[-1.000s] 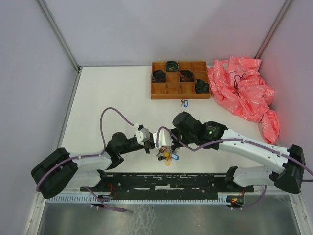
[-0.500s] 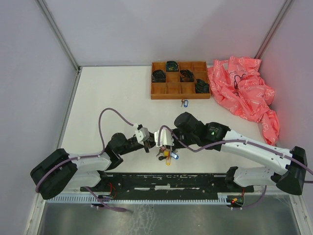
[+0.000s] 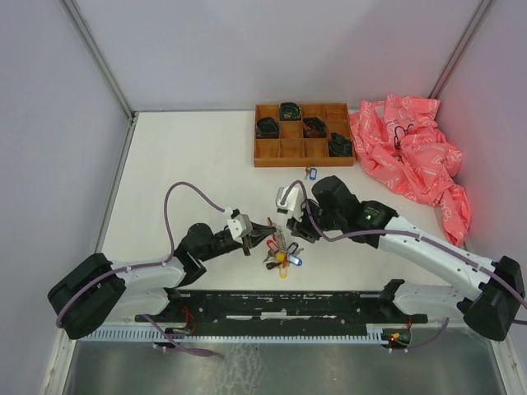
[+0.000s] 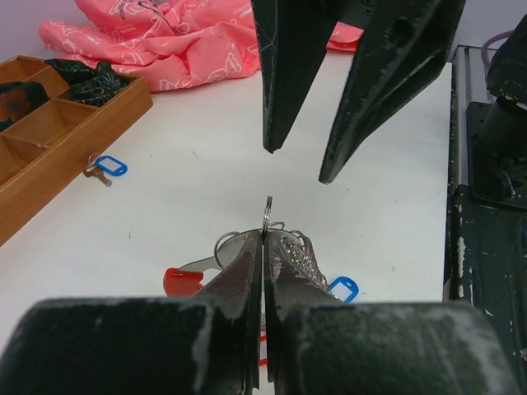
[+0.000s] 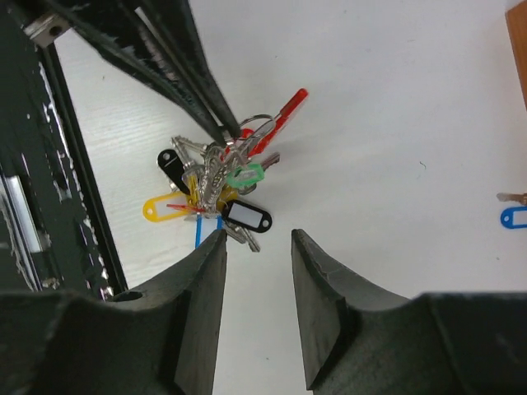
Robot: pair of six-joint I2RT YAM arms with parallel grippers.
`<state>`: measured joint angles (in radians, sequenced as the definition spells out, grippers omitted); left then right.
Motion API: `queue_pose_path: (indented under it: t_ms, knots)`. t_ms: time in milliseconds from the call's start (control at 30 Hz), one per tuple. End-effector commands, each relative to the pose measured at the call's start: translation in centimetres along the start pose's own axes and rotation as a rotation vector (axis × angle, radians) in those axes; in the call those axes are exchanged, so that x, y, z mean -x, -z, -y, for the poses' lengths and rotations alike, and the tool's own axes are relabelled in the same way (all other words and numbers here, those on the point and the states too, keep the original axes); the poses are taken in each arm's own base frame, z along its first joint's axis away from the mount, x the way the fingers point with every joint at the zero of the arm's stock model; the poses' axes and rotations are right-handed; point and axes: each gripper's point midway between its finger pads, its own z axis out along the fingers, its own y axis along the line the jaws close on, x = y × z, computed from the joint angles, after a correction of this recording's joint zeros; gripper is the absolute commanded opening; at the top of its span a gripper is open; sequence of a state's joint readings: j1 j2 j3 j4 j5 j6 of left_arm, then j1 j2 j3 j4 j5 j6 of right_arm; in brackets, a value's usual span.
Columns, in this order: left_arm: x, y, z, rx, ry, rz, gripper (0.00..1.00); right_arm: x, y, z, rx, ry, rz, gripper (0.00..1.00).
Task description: Put the keys on the keyring
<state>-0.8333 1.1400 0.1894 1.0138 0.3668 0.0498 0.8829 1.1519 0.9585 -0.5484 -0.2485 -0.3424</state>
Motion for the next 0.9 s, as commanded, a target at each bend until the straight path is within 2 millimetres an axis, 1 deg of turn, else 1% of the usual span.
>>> queue_pose_path:
  t_ms: [0, 100, 200, 333, 567, 667, 767, 867]
  knots:
    - [2.3, -0.4, -1.0, 0.048, -0.022, 0.062, 0.03, 3.7, -0.1, 0.7, 0.006, -0.201, 0.201, 0.45]
    - [2.1, -0.2, -1.2, 0.064, -0.009, 0.055, 0.03, 4.4, -0.8, 0.5, 0.036, -0.294, 0.237, 0.45]
    - [2.1, -0.2, -1.6, 0.085, 0.001, 0.054, 0.03, 4.0, -1.8, 0.8, 0.031, -0.382, 0.232, 0.45]
    - [1.9, -0.3, -2.1, 0.115, 0.017, 0.046, 0.03, 3.1, -3.1, 0.6, 0.042, -0.457, 0.202, 0.45]
    - [1.6, -0.6, -2.3, 0.128, 0.045, 0.037, 0.03, 2.0, -4.3, 0.7, 0.026, -0.528, 0.196, 0.44]
    - [1.7, -0.8, -2.3, 0.122, 0.052, 0.04, 0.03, 1.8, -5.0, 0.8, 0.025, -0.552, 0.191, 0.4]
    - [1.8, -0.8, -2.3, 0.121, 0.054, 0.043, 0.03, 1.9, -5.3, 0.9, 0.028, -0.557, 0.199, 0.37]
    - [2.0, -0.8, -2.3, 0.127, 0.057, 0.048, 0.03, 1.5, -5.6, 0.9, 0.03, -0.558, 0.188, 0.35]
